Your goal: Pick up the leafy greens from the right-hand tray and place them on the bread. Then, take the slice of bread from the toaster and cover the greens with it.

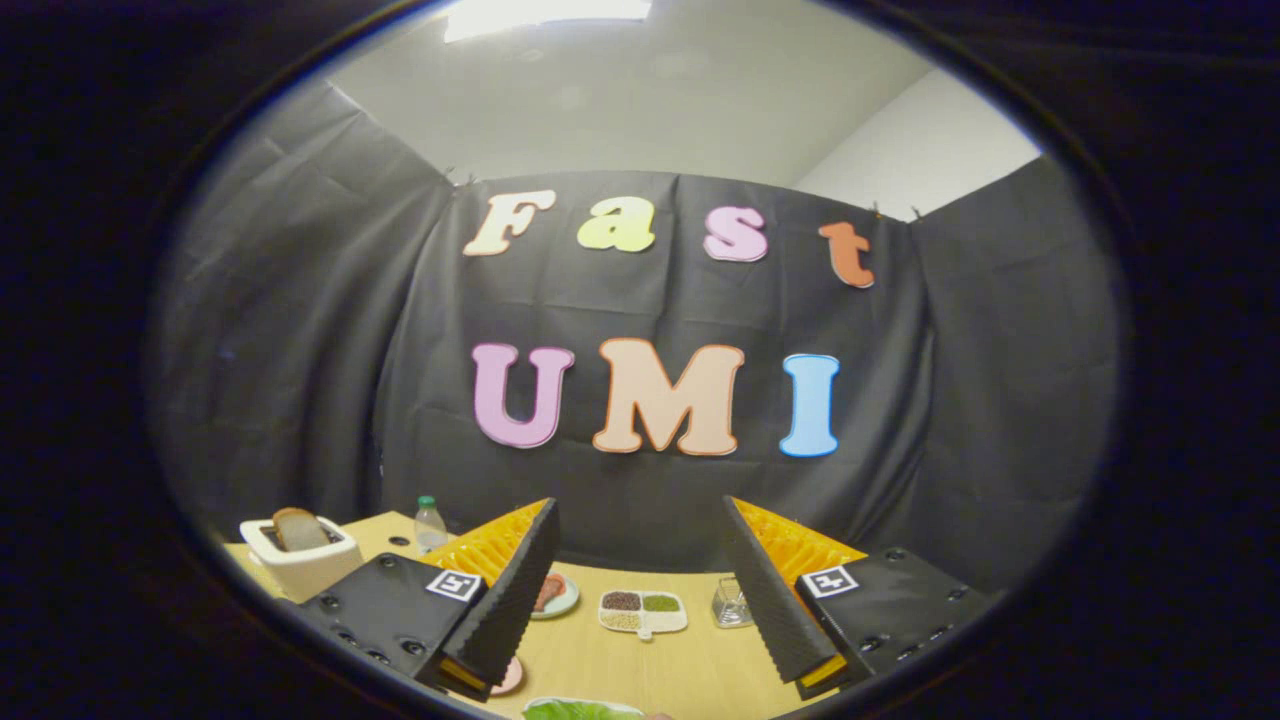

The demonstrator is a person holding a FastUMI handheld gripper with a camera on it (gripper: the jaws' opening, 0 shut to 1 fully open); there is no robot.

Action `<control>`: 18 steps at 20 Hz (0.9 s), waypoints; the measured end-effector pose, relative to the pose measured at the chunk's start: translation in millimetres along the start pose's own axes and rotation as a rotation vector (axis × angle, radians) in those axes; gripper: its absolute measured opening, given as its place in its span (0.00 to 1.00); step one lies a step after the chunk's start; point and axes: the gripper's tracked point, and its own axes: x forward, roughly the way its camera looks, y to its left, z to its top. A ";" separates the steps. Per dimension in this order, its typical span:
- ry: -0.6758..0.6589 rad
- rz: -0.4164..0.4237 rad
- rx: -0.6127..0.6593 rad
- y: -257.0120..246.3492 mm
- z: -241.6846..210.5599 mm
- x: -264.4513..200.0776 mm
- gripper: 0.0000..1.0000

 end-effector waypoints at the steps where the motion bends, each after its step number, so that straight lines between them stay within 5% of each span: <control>1: 0.029 0.045 -0.019 4.6 -8.9 1.0 1.00; 18: 0.501 0.614 -0.336 22.3 -192.2 -20.2 0.98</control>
